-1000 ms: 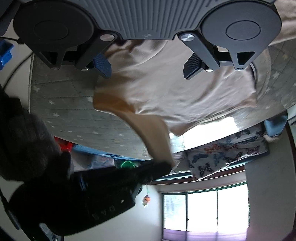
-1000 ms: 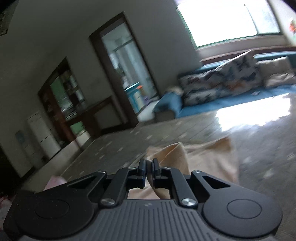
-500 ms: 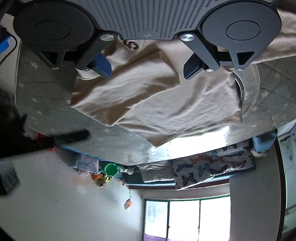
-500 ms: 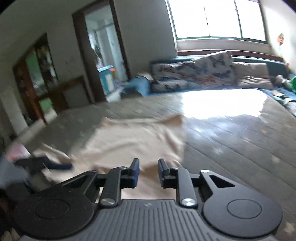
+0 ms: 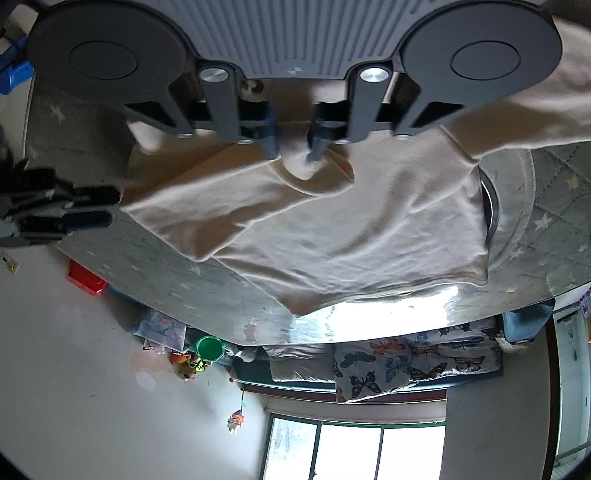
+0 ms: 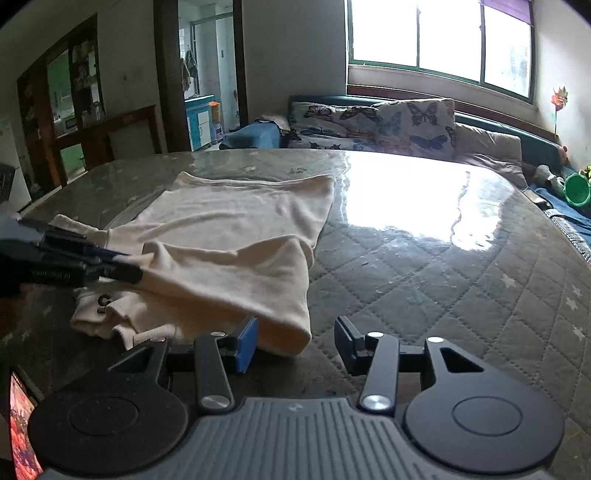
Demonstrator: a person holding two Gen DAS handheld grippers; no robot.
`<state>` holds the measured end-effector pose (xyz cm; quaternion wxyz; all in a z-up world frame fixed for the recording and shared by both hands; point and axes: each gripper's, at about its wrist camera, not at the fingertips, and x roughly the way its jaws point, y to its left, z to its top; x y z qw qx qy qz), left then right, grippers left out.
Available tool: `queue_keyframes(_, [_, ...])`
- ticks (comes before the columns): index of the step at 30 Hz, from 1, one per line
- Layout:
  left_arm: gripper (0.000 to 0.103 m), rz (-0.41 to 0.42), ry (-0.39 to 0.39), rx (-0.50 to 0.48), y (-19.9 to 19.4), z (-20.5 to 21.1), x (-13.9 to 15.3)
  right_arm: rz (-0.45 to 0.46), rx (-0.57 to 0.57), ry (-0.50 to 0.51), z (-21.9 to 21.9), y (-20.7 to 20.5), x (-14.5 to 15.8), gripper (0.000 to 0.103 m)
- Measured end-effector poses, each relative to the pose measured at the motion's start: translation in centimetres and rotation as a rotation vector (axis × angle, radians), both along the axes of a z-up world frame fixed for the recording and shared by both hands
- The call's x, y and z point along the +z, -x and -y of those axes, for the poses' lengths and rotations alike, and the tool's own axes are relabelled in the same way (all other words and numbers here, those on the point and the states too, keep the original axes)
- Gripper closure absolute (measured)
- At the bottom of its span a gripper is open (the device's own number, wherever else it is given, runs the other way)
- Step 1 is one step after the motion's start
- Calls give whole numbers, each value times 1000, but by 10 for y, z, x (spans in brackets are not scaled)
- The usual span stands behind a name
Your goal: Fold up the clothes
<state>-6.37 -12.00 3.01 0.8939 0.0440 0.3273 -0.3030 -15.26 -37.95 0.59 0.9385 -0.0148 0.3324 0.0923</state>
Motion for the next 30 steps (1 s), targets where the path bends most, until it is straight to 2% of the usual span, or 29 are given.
queue_keyframes(5, [90, 56, 12, 5, -2, 7, 25, 18, 0, 37, -11, -9, -10, 55])
queue_keyframes(7, [90, 78, 16, 7, -3, 9, 35, 30, 2, 53, -16, -11, -12, 51])
queue_keyframes(12, [90, 181, 38, -38, -1, 25, 75, 75, -21, 112, -29, -16, -19, 51])
queue_keyframes(15, [90, 238, 57, -62, 4, 32, 96, 100, -46, 183, -37, -18, -24, 50])
queue_keyframes(19, [91, 287, 82, -75, 10, 33, 111, 138, -84, 331, -47, -12, -31, 50])
queue_keyframes(21, [91, 293, 82, -76, 12, 32, 110, 176, -105, 419, -48, -4, -33, 46])
queue_keyframes(22, [91, 295, 77, -75, 12, 31, 108, 179, -105, 428, -48, -3, -34, 44])
queue_keyframes(30, [90, 180, -20, -54, 14, 17, 59, 151, -81, 404, -46, 0, -39, 41])
